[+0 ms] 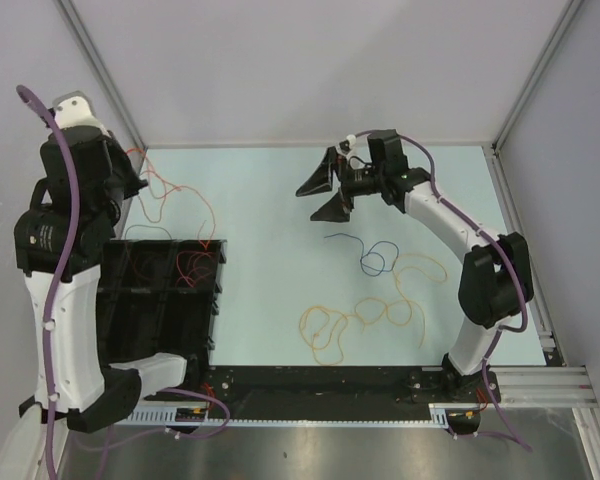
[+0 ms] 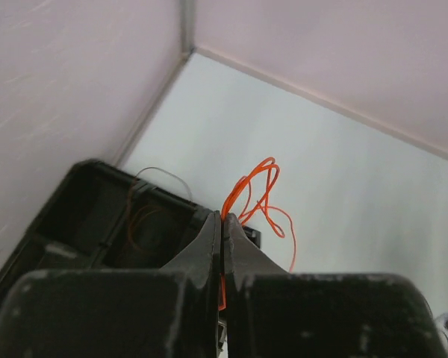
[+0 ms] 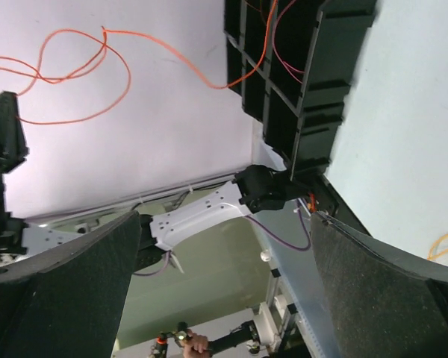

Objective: Untangle the cables

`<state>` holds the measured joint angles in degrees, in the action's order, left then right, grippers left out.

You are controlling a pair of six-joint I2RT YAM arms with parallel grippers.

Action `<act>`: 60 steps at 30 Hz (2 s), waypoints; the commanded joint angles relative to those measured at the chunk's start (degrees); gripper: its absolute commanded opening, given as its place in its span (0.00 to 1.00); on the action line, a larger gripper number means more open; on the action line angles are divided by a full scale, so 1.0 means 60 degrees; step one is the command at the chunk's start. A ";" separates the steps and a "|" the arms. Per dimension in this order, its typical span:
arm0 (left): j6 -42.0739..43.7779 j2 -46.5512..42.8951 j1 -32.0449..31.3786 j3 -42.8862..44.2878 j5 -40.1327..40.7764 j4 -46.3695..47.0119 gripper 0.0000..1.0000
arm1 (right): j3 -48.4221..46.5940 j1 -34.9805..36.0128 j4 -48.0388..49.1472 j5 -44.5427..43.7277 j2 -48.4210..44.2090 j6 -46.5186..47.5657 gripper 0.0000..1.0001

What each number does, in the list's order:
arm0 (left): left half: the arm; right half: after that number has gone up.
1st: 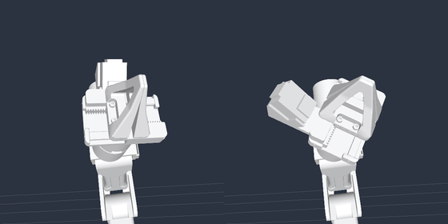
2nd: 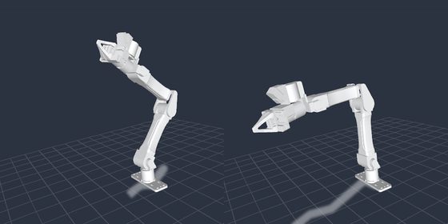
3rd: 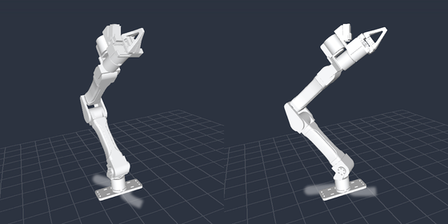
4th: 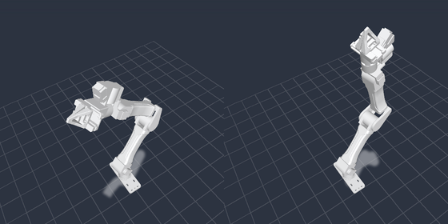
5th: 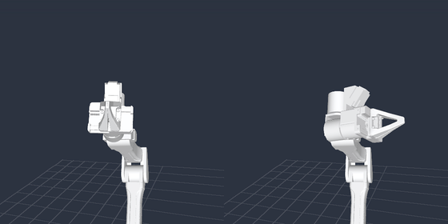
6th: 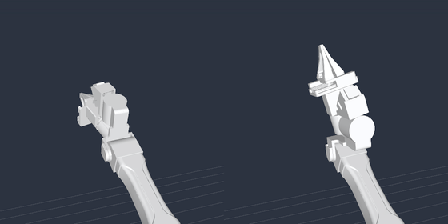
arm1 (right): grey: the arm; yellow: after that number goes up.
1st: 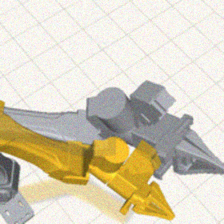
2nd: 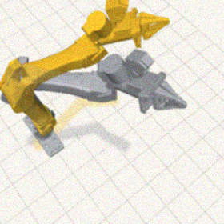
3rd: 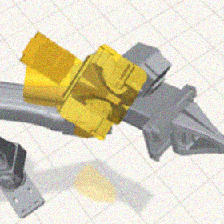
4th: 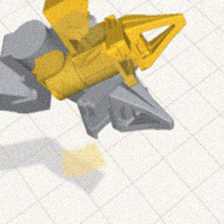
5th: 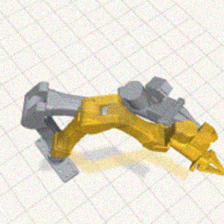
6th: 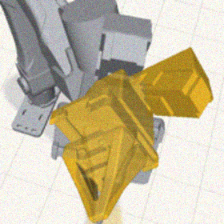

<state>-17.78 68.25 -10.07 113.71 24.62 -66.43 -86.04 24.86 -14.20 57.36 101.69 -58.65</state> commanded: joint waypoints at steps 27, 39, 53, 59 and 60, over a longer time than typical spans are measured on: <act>-0.2296 0.1795 0.5574 0.1397 0.0291 0.0597 0.00 | -0.4556 0.1144 -0.8971 -0.3174 0.1230 0.4560 1.00; -0.2134 0.1648 0.6013 0.1441 0.0672 0.0949 0.00 | -0.5156 0.1072 -0.9616 -0.3218 0.1611 0.5029 1.00; -0.2339 0.0623 0.6906 -0.1050 0.0950 0.1141 0.00 | -0.5201 0.1027 -0.9983 -0.2984 0.2109 0.5381 1.00; -0.2369 0.0652 0.7097 -0.1081 0.1023 0.1155 0.00 | -0.5216 0.0998 -1.0012 -0.2925 0.2139 0.5469 1.00; -0.2354 0.0666 0.7112 -0.1139 0.1067 0.1170 0.00 | -0.5187 0.0969 -1.0041 -0.2925 0.2124 0.5469 1.00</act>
<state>-31.48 73.82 31.51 107.18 29.10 -61.12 -114.89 31.14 -72.88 38.39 113.93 -26.74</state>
